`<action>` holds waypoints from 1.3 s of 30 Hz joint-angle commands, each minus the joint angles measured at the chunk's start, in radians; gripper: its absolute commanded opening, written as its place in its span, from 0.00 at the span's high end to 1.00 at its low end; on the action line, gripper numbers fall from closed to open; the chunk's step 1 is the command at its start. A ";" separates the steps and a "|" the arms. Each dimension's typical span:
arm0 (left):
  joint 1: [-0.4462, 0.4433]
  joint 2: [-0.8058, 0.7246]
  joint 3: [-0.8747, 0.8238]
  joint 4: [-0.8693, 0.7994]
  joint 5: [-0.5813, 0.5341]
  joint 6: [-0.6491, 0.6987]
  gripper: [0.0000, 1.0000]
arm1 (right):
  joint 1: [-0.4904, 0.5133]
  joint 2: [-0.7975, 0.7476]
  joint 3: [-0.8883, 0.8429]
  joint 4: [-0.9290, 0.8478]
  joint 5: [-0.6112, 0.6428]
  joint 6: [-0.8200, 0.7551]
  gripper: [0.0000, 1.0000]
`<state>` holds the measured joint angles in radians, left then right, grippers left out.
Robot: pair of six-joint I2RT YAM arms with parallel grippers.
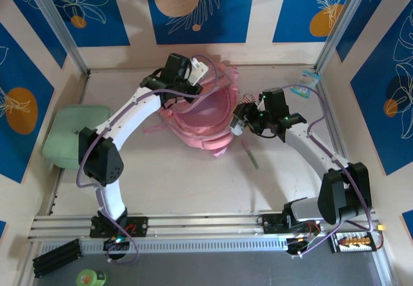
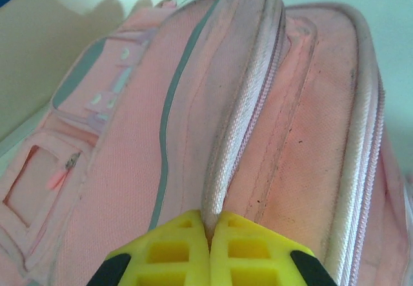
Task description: Pack books, pencil case, and school supplies into a backpack
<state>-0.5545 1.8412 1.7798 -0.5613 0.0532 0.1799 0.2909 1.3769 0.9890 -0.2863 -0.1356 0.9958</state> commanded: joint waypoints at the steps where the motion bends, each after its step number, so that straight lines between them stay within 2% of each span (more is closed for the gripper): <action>1: -0.010 -0.045 0.085 0.104 0.103 -0.129 1.00 | 0.015 0.082 0.063 0.093 -0.048 0.124 0.56; 5: -0.008 -0.018 0.156 0.100 0.076 -0.180 1.00 | 0.046 0.222 0.181 0.146 -0.042 0.169 0.56; 9: -0.007 0.005 0.210 0.106 0.049 -0.211 1.00 | 0.086 0.360 0.318 0.165 0.015 0.198 0.55; 15: 0.021 0.029 0.244 0.114 0.077 -0.281 1.00 | 0.110 0.568 0.452 0.317 0.027 0.286 0.52; 21: 0.058 0.039 0.244 0.129 0.115 -0.339 1.00 | 0.137 0.698 0.555 0.455 -0.019 0.245 0.25; 25: 0.077 0.045 0.241 0.126 0.138 -0.361 1.00 | 0.147 0.660 0.497 0.490 0.000 0.209 0.17; 30: 0.085 0.043 0.210 0.149 0.169 -0.379 1.00 | 0.137 0.518 0.324 0.492 0.034 0.166 0.21; 33: 0.084 0.041 0.179 0.158 0.218 -0.373 1.00 | 0.135 0.397 0.217 0.409 0.070 0.121 0.28; 39: 0.086 0.027 0.030 0.195 0.386 -0.377 1.00 | 0.133 0.126 0.021 0.157 0.283 0.113 0.31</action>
<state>-0.4797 1.9079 1.8633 -0.4801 0.3168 -0.1802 0.4263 1.5932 1.0615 0.0238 0.0147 1.1305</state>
